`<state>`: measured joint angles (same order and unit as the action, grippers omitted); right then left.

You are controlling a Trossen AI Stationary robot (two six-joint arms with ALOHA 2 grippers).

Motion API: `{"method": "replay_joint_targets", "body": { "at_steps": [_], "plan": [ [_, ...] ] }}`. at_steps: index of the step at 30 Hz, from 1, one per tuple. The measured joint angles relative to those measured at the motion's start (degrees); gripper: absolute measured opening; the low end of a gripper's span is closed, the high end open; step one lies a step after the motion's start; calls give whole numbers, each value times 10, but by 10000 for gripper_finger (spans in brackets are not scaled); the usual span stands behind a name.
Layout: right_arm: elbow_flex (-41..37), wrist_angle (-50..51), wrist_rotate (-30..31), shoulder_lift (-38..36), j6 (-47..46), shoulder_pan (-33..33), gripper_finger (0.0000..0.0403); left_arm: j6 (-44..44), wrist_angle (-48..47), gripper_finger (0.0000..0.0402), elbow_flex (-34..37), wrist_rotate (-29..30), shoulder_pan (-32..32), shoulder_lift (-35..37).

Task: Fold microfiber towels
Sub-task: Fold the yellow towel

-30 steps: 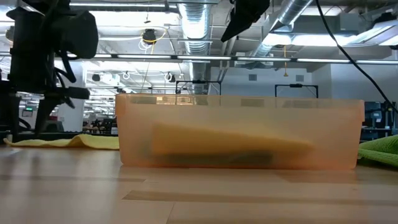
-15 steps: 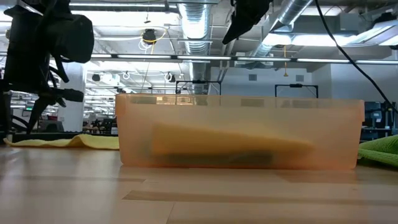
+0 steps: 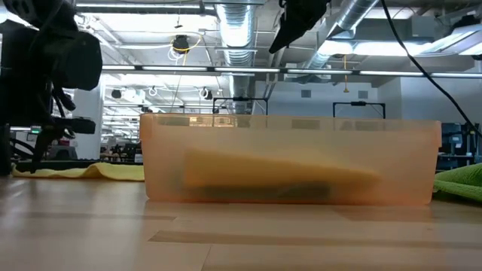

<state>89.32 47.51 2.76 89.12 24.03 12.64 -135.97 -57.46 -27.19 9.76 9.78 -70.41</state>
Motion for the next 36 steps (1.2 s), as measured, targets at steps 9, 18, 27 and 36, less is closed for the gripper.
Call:
{"method": "replay_joint_targets", "body": {
  "at_steps": [9, 18, 27, 36],
  "plan": [
    [0, 0, -28, 0, 6, 2, 244, 2, 30, 121, 22, 23, 1, 2],
    [0, 1, -45, 0, 10, 11, 244, 27, 29, 48, 22, 32, 0, 0],
    [0, 4, -79, 1, 28, 14, 244, 122, 22, 2, -18, 72, 0, -1],
    [-31, -40, -80, 3, 97, 9, 244, 125, -31, 1, -84, 109, -8, 0]
  ]
}}
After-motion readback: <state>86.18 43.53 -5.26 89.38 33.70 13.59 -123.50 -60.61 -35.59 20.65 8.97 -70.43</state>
